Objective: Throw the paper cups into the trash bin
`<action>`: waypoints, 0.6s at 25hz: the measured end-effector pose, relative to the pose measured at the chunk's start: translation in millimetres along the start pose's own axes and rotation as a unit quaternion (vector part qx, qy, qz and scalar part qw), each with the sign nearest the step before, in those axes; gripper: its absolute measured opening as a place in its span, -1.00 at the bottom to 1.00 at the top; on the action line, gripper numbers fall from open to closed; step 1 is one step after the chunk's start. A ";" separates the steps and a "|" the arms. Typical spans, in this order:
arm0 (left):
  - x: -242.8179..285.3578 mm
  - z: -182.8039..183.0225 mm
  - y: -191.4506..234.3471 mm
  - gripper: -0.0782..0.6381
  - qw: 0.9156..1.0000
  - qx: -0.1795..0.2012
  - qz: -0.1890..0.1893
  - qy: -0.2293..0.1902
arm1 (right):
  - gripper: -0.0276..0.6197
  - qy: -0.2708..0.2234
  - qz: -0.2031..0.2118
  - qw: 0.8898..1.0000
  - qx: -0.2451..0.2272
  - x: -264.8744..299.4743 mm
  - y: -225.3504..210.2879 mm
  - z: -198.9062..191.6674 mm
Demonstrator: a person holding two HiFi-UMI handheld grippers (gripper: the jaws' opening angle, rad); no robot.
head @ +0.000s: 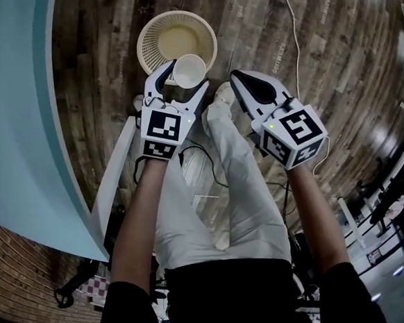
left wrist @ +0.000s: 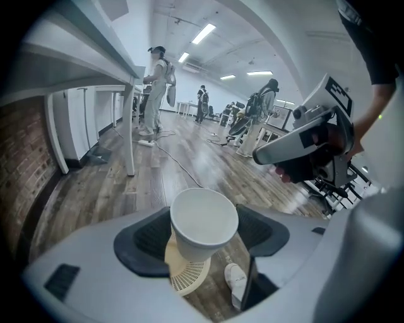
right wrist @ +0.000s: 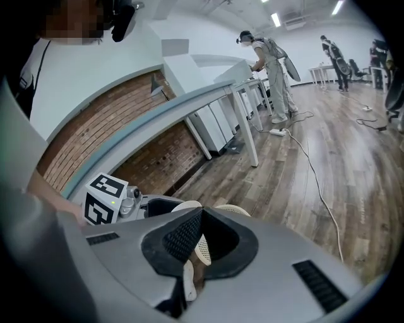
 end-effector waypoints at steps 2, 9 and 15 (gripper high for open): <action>5.8 -6.5 -1.3 0.16 1.000 0.000 0.000 0.005 | -0.91 0.004 -0.002 1.000 -0.002 1.8 -4.0 -6.0; 28.4 -33.3 2.7 0.16 1.000 -0.011 -0.001 0.021 | -0.91 0.012 -0.006 1.000 0.002 17.6 -21.3 -23.7; 46.0 -52.6 15.2 0.16 1.000 -0.013 0.006 0.027 | -0.91 0.028 -0.002 1.000 0.004 32.0 -27.5 -42.2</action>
Point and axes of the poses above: the fingertips, and each gripper's own axes: x forward along the fingers, y to its left, z out of its top, the point moved 10 cm from there along -x, backward along the fingers, and after that the axes turned 3 degrees about y, right-handed, at the moved point
